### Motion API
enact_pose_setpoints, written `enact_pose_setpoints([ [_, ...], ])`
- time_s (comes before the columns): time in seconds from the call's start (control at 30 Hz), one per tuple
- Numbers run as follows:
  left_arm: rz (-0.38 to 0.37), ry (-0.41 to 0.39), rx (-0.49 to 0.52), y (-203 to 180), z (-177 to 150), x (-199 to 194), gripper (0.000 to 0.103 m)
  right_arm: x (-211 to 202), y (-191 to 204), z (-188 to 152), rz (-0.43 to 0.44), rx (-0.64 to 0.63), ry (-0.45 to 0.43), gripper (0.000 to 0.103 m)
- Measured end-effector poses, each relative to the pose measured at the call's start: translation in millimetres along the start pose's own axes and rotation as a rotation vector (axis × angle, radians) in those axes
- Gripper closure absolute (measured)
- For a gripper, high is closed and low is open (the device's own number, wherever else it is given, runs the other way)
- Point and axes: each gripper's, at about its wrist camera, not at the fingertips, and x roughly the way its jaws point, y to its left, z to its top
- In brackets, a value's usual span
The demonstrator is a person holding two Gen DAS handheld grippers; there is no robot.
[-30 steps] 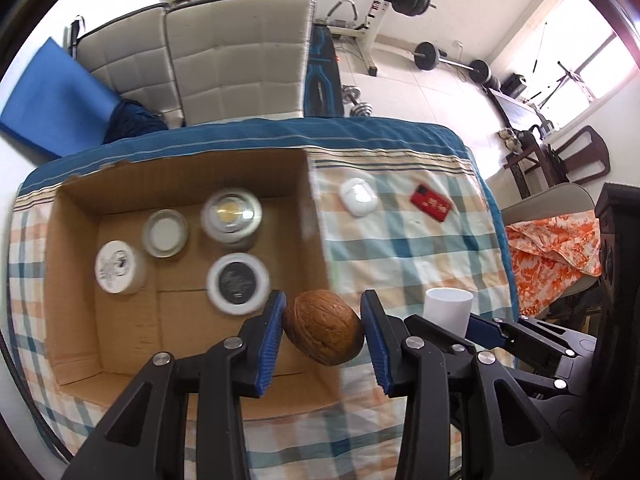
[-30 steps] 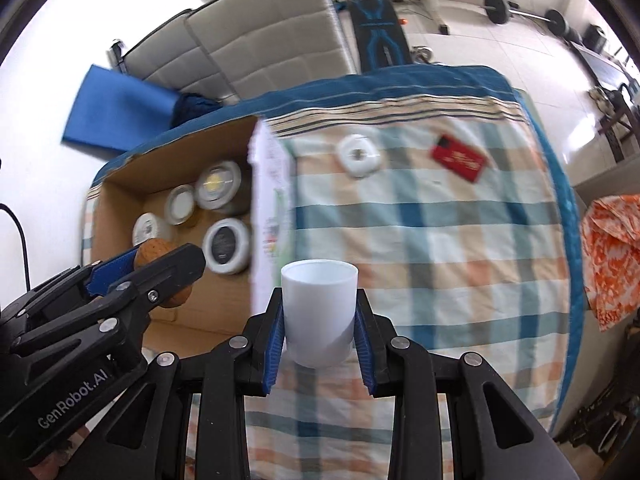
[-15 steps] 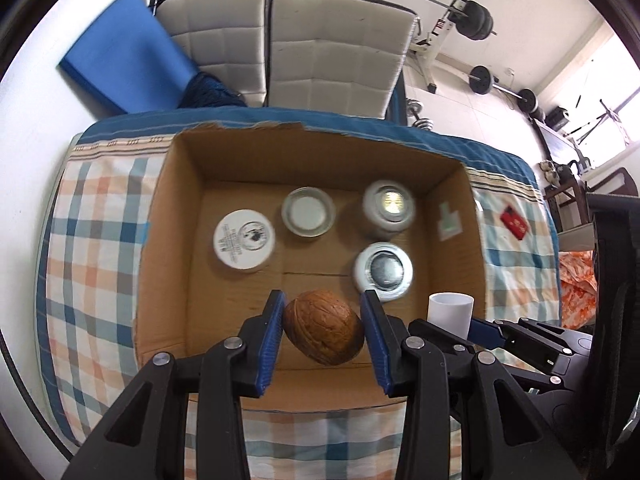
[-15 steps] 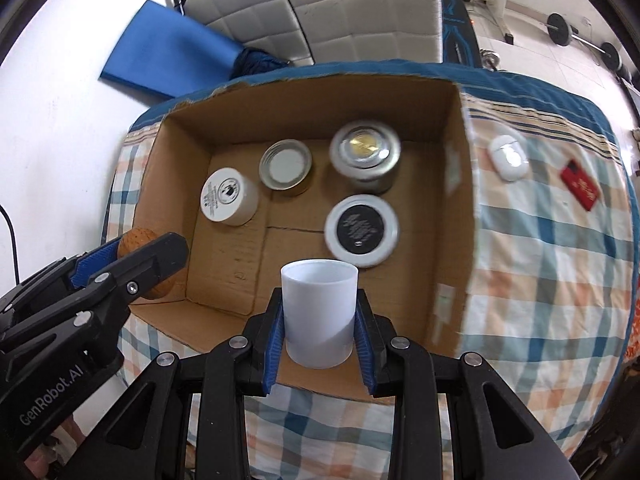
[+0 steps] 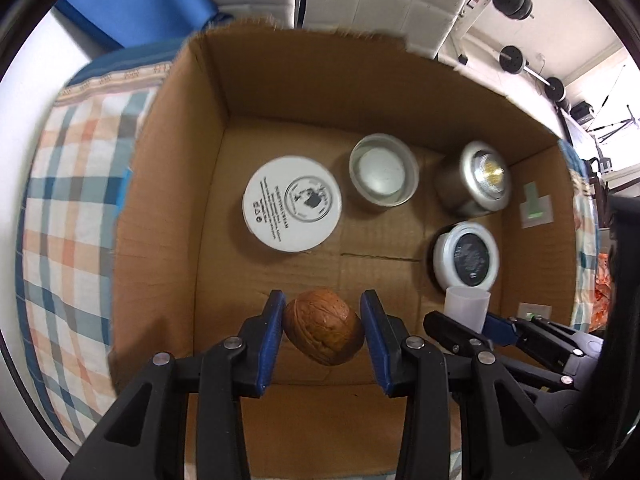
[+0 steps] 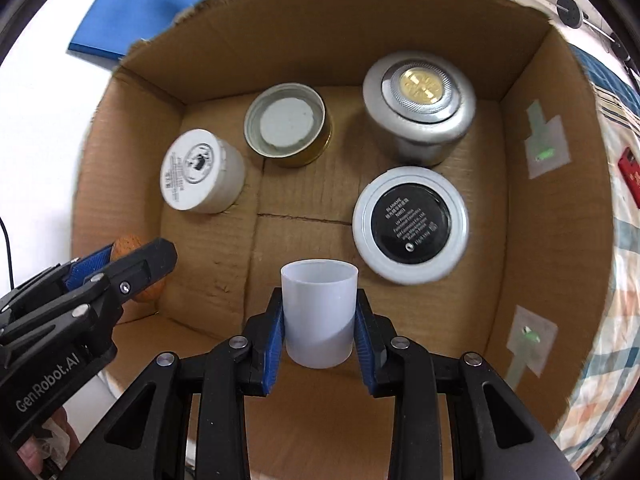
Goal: Organize rigid objects
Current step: 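Carry the held cup and walnut over the cardboard box, then lower the cup and walnut into the box and open both tools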
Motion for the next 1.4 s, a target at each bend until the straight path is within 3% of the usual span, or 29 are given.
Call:
enact_pose_setpoints([
  [0.4,0.004,0.149,-0.036,19.6,4.9,56.8,0.067,56.2,4.8,18.1,-0.027,-0.009,0.108,0.069],
  [0.87,0.020,0.184,-0.045,18.1,12.4,60.7,0.066,73.2,14.1,37.4,-0.054,-0.009,0.141,0.068],
  [0.93,0.018,0.182,-0.051,19.3,12.2,56.0,0.066,67.1,19.2,36.1,-0.075,-0.016,0.138,0.065],
  [1.03,0.026,0.168,-0.056,20.1,16.6,45.3,0.066,58.5,17.2,34.0,-0.103,-0.023,0.118,0.051],
  [1.13,0.039,0.142,-0.054,18.7,20.1,30.6,0.058,47.6,14.2,32.6,-0.098,-0.022,0.114,0.042],
  [1.2,0.027,0.127,-0.056,16.3,21.8,19.8,0.041,39.0,12.3,29.8,-0.097,-0.025,0.103,0.032],
  [1.33,0.019,0.081,-0.044,7.2,22.3,-4.7,0.027,15.5,11.6,22.7,-0.097,-0.036,0.076,0.029],
  [1.4,0.015,0.051,-0.037,0.9,19.8,-17.8,0.012,3.2,10.2,19.5,-0.101,-0.035,0.058,0.021],
])
